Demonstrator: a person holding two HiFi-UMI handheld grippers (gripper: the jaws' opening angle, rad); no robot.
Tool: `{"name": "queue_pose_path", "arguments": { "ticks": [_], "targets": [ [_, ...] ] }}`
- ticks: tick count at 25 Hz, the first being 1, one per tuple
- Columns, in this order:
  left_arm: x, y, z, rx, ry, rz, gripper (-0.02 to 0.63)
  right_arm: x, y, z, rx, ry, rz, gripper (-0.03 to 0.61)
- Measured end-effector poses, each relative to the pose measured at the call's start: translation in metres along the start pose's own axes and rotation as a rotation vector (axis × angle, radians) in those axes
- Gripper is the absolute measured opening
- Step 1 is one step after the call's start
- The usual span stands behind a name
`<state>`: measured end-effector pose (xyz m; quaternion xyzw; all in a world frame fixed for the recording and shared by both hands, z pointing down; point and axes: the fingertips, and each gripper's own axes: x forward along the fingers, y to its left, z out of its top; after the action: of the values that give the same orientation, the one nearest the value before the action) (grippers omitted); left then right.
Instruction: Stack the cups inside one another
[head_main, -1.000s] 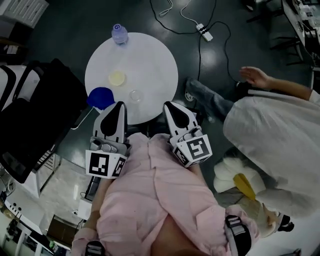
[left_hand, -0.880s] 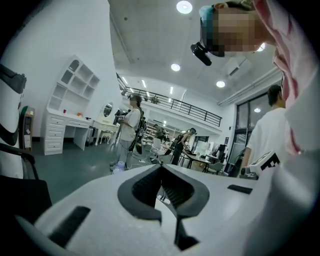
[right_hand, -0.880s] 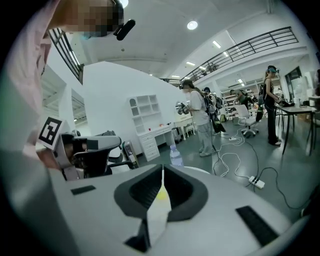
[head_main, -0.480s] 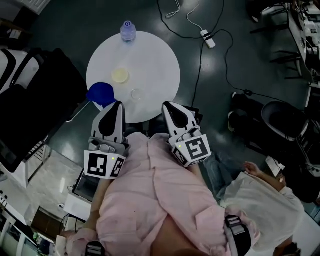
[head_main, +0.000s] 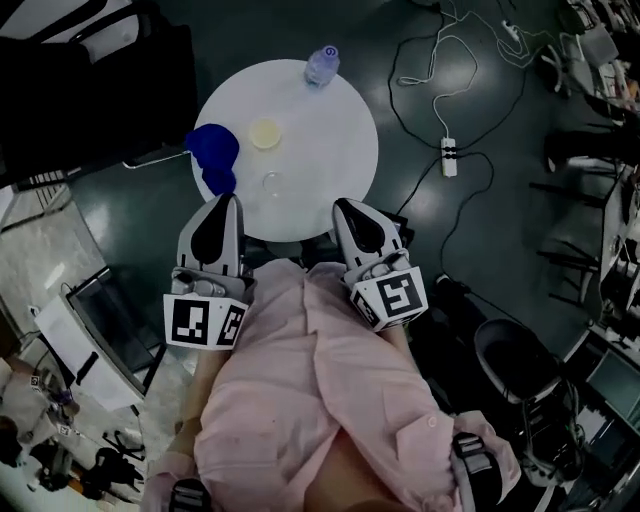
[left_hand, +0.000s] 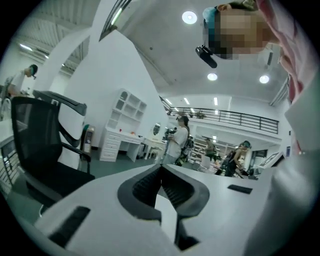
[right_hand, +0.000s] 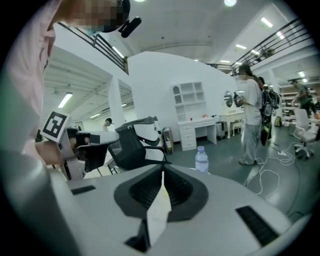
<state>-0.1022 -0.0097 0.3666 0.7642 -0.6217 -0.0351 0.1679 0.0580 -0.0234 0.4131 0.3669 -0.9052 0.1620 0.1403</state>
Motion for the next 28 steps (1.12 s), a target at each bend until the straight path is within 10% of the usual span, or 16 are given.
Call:
{"name": "queue_pose_path", "arguments": {
  "ticks": [10, 28],
  "targets": [
    [-0.052, -0.041, -0.024, -0.022, -0.114, 0.327, 0.018, -0.019, -0.032, -0.009, -0.058, 0.042, 0.259, 0.034],
    [-0.047, -0.043, -0.014, -0.037, -0.119, 0.268, 0.018, 0.024, -0.011, 0.010, -0.104, 0.045, 0.295, 0.034]
  ]
}}
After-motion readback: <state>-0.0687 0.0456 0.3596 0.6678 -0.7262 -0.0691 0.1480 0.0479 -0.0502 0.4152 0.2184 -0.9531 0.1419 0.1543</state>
